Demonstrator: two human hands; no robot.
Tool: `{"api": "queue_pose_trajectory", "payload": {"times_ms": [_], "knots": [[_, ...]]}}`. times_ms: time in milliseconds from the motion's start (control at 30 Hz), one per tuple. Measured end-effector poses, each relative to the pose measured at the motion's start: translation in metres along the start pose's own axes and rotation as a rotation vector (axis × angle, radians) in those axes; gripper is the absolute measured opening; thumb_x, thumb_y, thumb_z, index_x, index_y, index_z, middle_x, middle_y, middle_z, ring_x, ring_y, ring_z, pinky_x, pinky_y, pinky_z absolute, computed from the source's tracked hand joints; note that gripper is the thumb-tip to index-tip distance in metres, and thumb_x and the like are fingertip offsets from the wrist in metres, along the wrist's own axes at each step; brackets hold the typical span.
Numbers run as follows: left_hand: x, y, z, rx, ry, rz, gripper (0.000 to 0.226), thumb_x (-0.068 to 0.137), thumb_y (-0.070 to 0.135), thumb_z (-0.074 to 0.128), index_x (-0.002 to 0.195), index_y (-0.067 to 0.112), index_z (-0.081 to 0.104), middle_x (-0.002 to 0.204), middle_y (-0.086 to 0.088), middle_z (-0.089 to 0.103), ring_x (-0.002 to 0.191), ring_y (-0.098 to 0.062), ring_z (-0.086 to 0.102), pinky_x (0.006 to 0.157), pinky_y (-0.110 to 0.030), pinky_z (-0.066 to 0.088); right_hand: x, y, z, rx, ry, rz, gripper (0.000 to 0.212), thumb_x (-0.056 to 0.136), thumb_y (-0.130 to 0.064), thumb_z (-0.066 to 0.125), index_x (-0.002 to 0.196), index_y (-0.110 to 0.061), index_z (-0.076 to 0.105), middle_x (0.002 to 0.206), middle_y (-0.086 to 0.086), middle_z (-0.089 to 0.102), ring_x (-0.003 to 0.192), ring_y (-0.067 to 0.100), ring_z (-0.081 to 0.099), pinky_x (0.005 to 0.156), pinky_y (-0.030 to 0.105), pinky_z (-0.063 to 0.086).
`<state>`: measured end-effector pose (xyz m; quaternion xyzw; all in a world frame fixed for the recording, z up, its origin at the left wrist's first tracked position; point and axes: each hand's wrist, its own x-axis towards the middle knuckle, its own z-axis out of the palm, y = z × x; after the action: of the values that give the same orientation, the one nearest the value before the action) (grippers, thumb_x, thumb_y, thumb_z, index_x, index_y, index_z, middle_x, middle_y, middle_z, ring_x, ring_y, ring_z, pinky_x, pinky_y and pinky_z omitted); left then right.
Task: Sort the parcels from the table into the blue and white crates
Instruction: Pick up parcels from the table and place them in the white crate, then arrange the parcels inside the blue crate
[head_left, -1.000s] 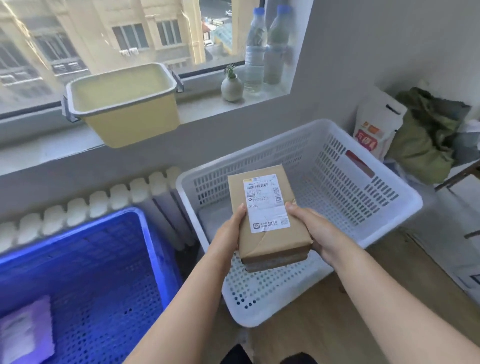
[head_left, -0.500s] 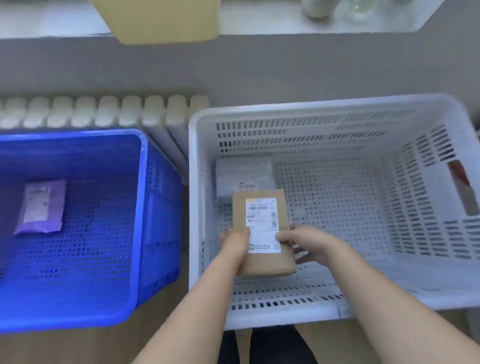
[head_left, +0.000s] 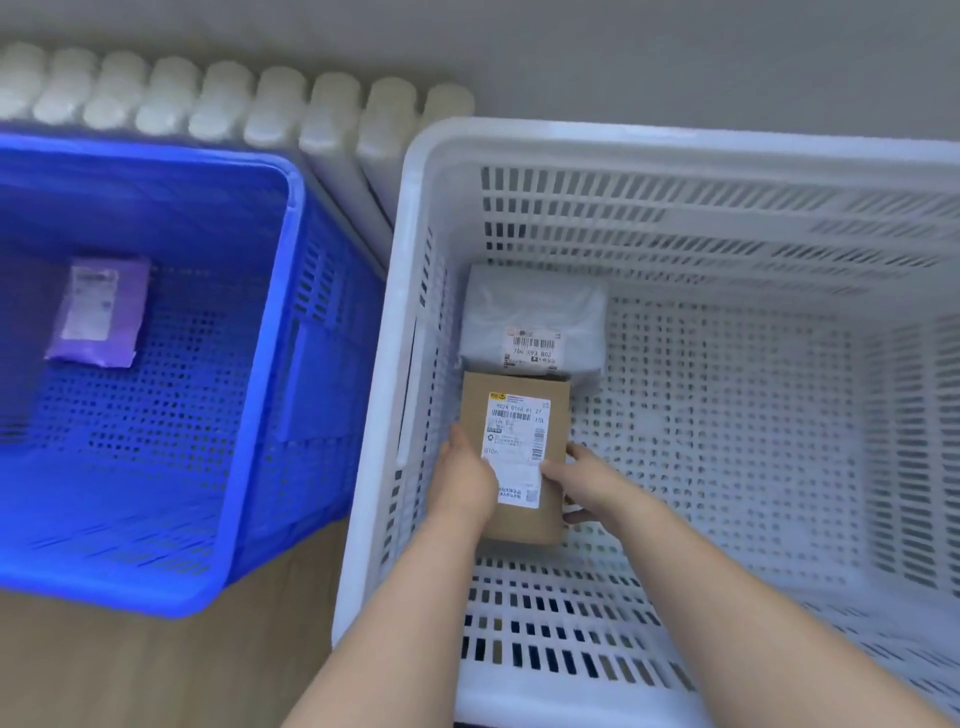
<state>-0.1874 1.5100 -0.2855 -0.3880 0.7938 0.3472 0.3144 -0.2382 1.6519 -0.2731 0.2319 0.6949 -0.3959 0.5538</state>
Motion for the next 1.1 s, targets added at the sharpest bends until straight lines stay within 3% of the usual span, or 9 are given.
{"api": "queue_pose_trajectory", "payload": {"times_ms": [167, 333, 567, 633, 733, 800, 900, 1000, 1100], "knots": [[-0.008, -0.001, -0.005, 0.268, 0.126, 0.167, 0.055, 0.095, 0.001, 0.040, 0.149, 0.010, 0.033, 0.154, -0.010, 0.032, 0.132, -0.027, 0.045, 0.104, -0.040, 0.045, 0.000, -0.003, 0.004, -0.017, -0.001, -0.006, 0.043, 0.104, -0.023, 0.049, 0.144, -0.014, 0.037, 0.110, 0.002, 0.055, 0.100, 0.025, 0.058, 0.092, 0.043, 0.054], [-0.014, 0.007, -0.006, 0.421, 0.168, 0.369, 0.054, 0.095, 0.004, 0.046, 0.149, 0.012, 0.037, 0.161, -0.006, 0.023, 0.146, -0.023, 0.025, 0.109, -0.038, 0.039, 0.005, -0.004, 0.012, 0.001, -0.014, -0.039, 0.034, 0.106, -0.024, 0.043, 0.139, -0.016, 0.045, 0.092, -0.006, 0.057, 0.095, 0.025, 0.061, 0.093, 0.043, 0.055], [-0.016, 0.004, -0.006, 0.472, 0.050, 0.330, 0.065, 0.098, 0.008, 0.051, 0.156, 0.010, 0.023, 0.166, -0.005, 0.005, 0.153, -0.020, 0.007, 0.114, -0.034, 0.031, 0.010, 0.005, 0.013, -0.308, 0.095, -0.150, 0.051, 0.105, -0.037, 0.040, 0.151, -0.016, 0.034, 0.139, 0.006, 0.055, 0.104, 0.022, 0.057, 0.084, 0.032, 0.044], [-0.015, 0.005, -0.007, 0.479, 0.013, 0.315, 0.066, 0.097, 0.005, 0.049, 0.157, 0.009, 0.020, 0.167, -0.005, 0.003, 0.153, -0.020, 0.005, 0.116, -0.035, 0.028, 0.009, 0.007, 0.011, -0.326, 0.115, -0.129, 0.058, 0.104, -0.040, 0.043, 0.154, -0.014, 0.029, 0.145, 0.008, 0.051, 0.093, 0.018, 0.056, 0.080, 0.030, 0.041], [-0.020, 0.006, -0.012, 0.486, -0.055, 0.284, 0.071, 0.096, 0.002, 0.046, 0.159, 0.010, 0.012, 0.167, -0.006, 0.000, 0.153, -0.023, 0.005, 0.121, -0.037, 0.023, 0.000, 0.003, 0.004, -0.325, 0.165, -0.121, 0.063, 0.103, -0.041, 0.046, 0.155, -0.011, 0.026, 0.147, 0.011, 0.047, 0.107, 0.024, 0.057, 0.081, 0.032, 0.042], [-0.027, 0.008, -0.016, 0.442, -0.077, 0.242, 0.073, 0.094, 0.001, 0.046, 0.159, 0.013, 0.012, 0.167, -0.006, 0.003, 0.151, -0.026, 0.013, 0.120, -0.039, 0.025, -0.013, -0.005, -0.002, -0.328, 0.200, -0.161, 0.057, 0.104, -0.040, 0.041, 0.152, -0.011, 0.033, 0.135, 0.012, 0.057, 0.102, 0.026, 0.061, 0.079, 0.033, 0.046], [-0.048, 0.019, -0.028, 0.361, -0.072, 0.235, 0.076, 0.092, -0.003, 0.043, 0.159, 0.015, 0.013, 0.166, -0.004, 0.005, 0.150, -0.027, 0.018, 0.119, -0.041, 0.027, -0.036, -0.020, -0.010, -0.296, 0.248, -0.205, 0.046, 0.105, -0.038, 0.038, 0.140, -0.010, 0.047, 0.081, 0.004, 0.059, 0.065, 0.019, 0.053, 0.060, 0.028, 0.039], [-0.075, 0.035, -0.047, 0.261, -0.037, 0.304, 0.076, 0.092, -0.005, 0.043, 0.159, 0.015, 0.015, 0.167, -0.004, 0.006, 0.152, -0.025, 0.014, 0.120, -0.041, 0.025, -0.062, -0.035, -0.017, -0.278, 0.311, -0.291, 0.041, 0.105, -0.037, 0.039, 0.122, -0.005, 0.059, 0.077, 0.003, 0.054, 0.071, 0.020, 0.052, 0.070, 0.032, 0.040], [-0.102, 0.051, -0.070, 0.191, 0.044, 0.416, 0.063, 0.096, -0.001, 0.036, 0.156, 0.015, 0.025, 0.163, -0.003, 0.019, 0.146, -0.024, 0.027, 0.116, -0.038, 0.031, -0.095, -0.052, -0.018, -0.252, 0.355, -0.357, 0.036, 0.105, -0.034, 0.041, 0.109, -0.004, 0.060, 0.079, 0.004, 0.054, 0.065, 0.019, 0.047, 0.068, 0.031, 0.039]]}}
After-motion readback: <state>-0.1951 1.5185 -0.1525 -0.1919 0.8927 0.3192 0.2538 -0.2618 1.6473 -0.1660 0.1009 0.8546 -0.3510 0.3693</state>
